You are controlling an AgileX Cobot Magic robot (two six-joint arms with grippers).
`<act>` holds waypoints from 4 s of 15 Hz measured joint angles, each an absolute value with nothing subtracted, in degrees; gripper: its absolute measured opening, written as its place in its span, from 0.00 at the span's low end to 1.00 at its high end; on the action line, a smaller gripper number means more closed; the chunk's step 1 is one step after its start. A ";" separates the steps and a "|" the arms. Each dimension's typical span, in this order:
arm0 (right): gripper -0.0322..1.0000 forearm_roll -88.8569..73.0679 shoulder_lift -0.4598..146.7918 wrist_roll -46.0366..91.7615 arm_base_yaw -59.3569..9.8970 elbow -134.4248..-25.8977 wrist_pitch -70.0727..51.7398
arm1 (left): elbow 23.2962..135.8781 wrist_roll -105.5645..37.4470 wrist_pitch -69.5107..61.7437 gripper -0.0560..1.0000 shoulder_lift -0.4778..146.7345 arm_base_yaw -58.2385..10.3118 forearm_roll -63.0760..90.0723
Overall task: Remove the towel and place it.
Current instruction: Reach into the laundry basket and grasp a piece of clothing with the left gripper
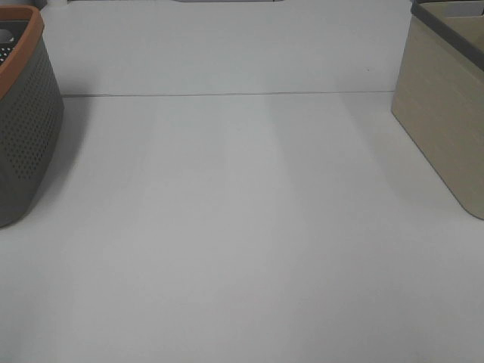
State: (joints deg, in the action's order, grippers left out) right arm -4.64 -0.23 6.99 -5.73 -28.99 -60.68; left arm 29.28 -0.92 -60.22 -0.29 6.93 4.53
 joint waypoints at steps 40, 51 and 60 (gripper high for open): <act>0.68 -4.64 -0.23 6.99 -5.73 -28.99 -60.68 | 45.09 -0.92 -57.70 0.82 22.40 6.93 4.58; 0.68 -4.64 -0.23 6.99 -5.73 -28.76 -60.73 | 63.03 -7.85 -59.59 0.82 55.46 6.93 2.58; 0.68 -4.64 -0.23 6.93 -5.73 -28.76 -60.73 | 74.89 -15.99 -60.28 0.82 79.98 6.93 -13.75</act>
State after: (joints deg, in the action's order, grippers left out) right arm -4.64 -0.23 6.93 -5.73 -28.76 -60.73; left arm 74.89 -15.99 -60.28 79.98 6.93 -13.75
